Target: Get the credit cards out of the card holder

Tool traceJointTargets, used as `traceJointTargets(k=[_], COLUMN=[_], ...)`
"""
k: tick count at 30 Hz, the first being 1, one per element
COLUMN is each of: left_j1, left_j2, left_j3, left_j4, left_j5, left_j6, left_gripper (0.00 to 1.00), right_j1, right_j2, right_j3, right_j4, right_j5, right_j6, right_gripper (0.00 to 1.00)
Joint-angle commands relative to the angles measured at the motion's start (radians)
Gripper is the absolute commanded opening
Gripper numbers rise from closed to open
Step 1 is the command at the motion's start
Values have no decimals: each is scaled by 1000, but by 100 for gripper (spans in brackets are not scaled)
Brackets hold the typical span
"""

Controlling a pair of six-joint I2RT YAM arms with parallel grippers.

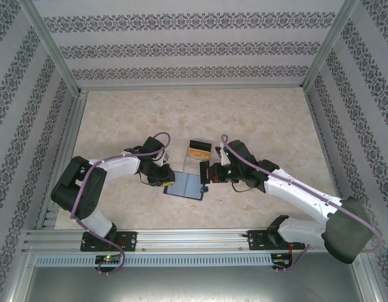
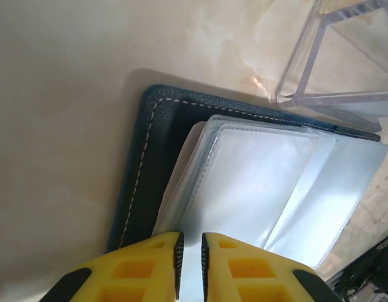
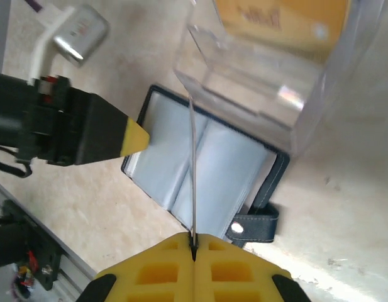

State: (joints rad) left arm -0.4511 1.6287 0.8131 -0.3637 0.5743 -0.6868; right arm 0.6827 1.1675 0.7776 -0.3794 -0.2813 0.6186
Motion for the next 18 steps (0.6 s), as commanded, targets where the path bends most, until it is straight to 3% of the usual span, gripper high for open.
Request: traceJointTargets(k=[1,3,11,18], left_j1=[3,2,2,8], left_j2=[-15,-39,-162,-248], left_j3=[17,24,51,41], left_j4=[-63,-71,-136,-182], left_j5=[-34,-40,-98,-155], left_j6=[23,23,16,7], left_gripper=[22,29,75,99], right_j1=[-6,-6,5,54], right_j2=[16,65,364,616], right_j3=[158,254,636,874], right_j4=[-244,-315,-528,-635], right_j5=[120,161,321,499], right_j6=[-274,-396,-758,-977], right_gripper=[0,0,0,0])
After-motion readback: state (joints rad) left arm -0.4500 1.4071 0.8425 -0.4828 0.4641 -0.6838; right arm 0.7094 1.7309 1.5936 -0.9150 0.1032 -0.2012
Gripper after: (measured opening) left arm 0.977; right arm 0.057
